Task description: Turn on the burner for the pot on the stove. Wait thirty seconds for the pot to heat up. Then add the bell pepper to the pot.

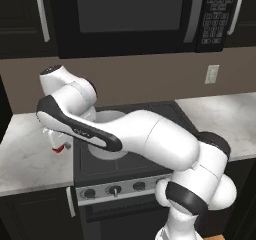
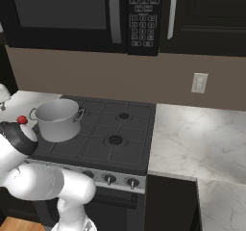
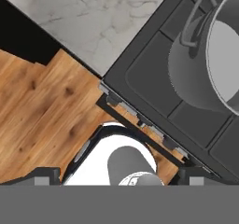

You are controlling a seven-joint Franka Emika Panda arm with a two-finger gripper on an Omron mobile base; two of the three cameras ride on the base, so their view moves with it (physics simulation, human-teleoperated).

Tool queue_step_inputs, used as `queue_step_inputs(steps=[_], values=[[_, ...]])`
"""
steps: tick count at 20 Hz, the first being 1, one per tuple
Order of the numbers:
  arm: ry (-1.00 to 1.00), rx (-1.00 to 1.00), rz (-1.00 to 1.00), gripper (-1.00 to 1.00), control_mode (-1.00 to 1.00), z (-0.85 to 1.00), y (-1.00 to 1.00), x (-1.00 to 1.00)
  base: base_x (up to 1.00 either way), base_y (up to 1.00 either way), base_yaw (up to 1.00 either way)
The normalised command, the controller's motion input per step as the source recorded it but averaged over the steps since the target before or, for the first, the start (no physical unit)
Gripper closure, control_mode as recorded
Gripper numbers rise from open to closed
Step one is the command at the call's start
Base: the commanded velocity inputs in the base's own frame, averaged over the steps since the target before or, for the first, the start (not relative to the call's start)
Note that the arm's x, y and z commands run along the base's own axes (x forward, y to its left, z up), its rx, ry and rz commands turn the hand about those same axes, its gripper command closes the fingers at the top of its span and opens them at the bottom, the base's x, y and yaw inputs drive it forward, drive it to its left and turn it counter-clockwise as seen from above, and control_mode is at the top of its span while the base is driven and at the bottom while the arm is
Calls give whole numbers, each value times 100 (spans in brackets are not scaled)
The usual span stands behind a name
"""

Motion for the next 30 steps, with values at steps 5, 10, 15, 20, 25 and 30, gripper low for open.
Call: queue_step_inputs(steps=[5, 10, 15, 20, 25, 30], values=[[3, -9, 0, -100, -100, -31, 18, 37, 0, 0, 0], [3, -1, 2, -100, -100, -32, 22, 32, 0, 0, 0], [2, 0, 4, -100, -100, -31, 24, 39, 0, 0, 0], [0, 0, 4, -100, -100, -26, 23, 41, 0, 0, 0], [0, 0, 6, -100, -100, -19, 25, 36, 0, 0, 0], [0, 0, 4, -100, -100, -14, 14, 33, 0, 0, 0]])
